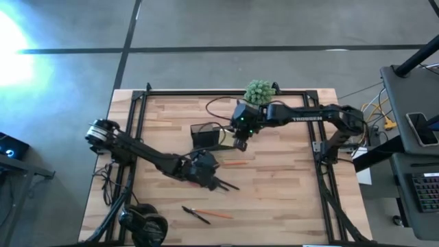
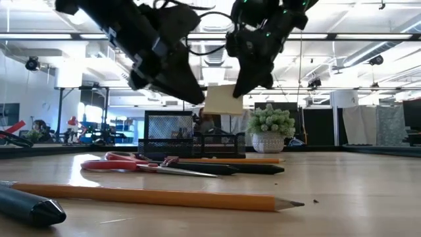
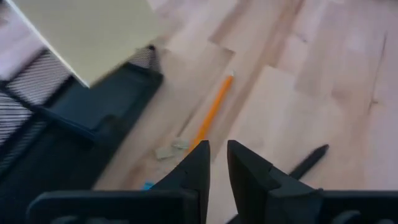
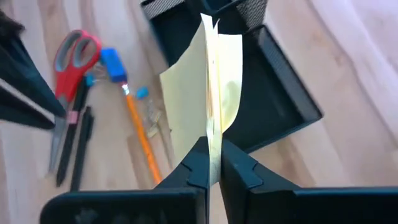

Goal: Pick and place office supplies into organizer
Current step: Put the yellow sticky note into the desk organizer

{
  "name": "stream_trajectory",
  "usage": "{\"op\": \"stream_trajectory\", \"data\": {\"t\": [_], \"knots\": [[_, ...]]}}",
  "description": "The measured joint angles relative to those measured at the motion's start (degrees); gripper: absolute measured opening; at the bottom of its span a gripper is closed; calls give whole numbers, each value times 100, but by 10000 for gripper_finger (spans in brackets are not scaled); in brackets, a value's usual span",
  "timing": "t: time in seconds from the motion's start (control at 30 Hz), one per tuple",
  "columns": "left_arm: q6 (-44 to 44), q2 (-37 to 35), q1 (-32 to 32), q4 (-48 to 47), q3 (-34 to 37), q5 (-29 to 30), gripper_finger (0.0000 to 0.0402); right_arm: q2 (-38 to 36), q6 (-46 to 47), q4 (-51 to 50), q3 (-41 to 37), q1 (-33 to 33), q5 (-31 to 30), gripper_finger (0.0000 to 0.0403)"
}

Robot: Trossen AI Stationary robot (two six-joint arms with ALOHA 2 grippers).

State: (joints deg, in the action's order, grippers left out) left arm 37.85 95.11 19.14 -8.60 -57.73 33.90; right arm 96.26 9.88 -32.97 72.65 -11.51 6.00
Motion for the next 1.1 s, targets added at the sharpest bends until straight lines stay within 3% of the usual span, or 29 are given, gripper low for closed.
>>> {"op": "stream_trajectory", "data": {"t": [0.27,0.43,0.63,0.8,1.1], "knots": [[80,-375,5,-162,111,169,41,896,-1263,-413,644,-321,42,13],[87,-457,32,-150,132,171,41,1268,-1406,-443,892,-374,445,13],[110,-465,33,-163,205,217,41,1627,-1480,-478,1131,-382,443,13],[244,-457,35,-152,294,222,41,1721,-1653,-718,1243,-374,-285,15],[233,-482,37,-138,299,398,41,1678,-1641,-954,1216,-376,-310,105]]}}
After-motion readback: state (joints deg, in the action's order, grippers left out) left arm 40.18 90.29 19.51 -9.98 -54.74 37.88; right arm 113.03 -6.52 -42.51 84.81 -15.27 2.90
